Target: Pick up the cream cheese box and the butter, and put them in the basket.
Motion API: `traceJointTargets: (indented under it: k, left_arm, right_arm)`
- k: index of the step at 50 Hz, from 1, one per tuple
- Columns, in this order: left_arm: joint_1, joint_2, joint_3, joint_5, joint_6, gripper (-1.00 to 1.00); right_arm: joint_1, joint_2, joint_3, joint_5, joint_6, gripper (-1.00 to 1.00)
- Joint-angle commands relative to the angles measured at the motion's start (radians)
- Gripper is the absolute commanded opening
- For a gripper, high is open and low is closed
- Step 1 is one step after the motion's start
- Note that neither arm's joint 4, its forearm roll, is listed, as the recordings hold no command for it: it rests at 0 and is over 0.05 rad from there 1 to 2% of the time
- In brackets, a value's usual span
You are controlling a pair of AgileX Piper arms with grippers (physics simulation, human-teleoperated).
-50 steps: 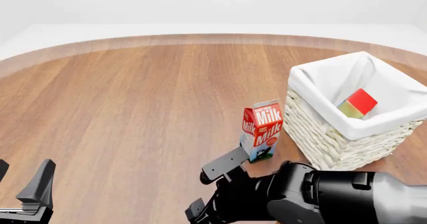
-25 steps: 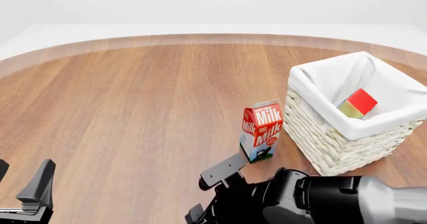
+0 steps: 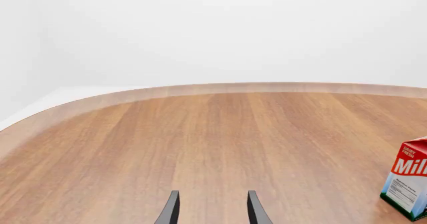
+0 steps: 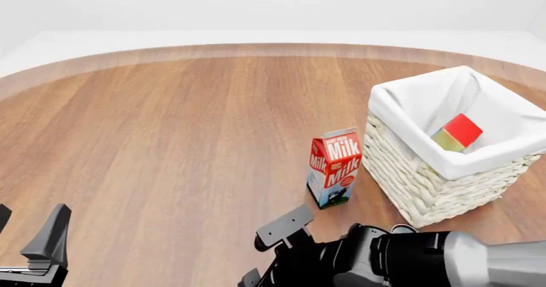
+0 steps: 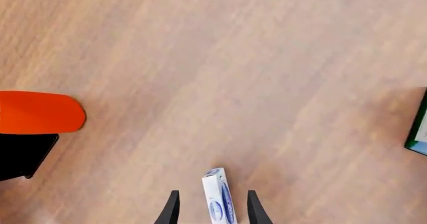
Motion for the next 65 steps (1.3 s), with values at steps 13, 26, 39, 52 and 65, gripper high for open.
traceJointTargets:
  k: [13,26,39,52,65]
  left_arm:
    - [0.000,0.000,0.000,0.000,0.000,1.00]
    - [0.000,0.000,0.000,0.000,0.000,1.00]
    - [0.000,0.000,0.000,0.000,0.000,1.00]
    - [0.000,0.000,0.000,0.000,0.000,1.00]
    - [0.000,0.000,0.000,0.000,0.000,1.00]
  right_arm:
    - [-0.003,0.024,0.004,-0.015,-0.002,1.00]
    - [0.003,0.037,0.009,-0.027,0.001,1.00]
    - [0.006,0.050,0.022,-0.051,0.010,1.00]
    - [0.010,0.060,0.028,-0.067,0.016,1.00]
    - [0.016,0.073,0.033,-0.085,0.023,1.00]
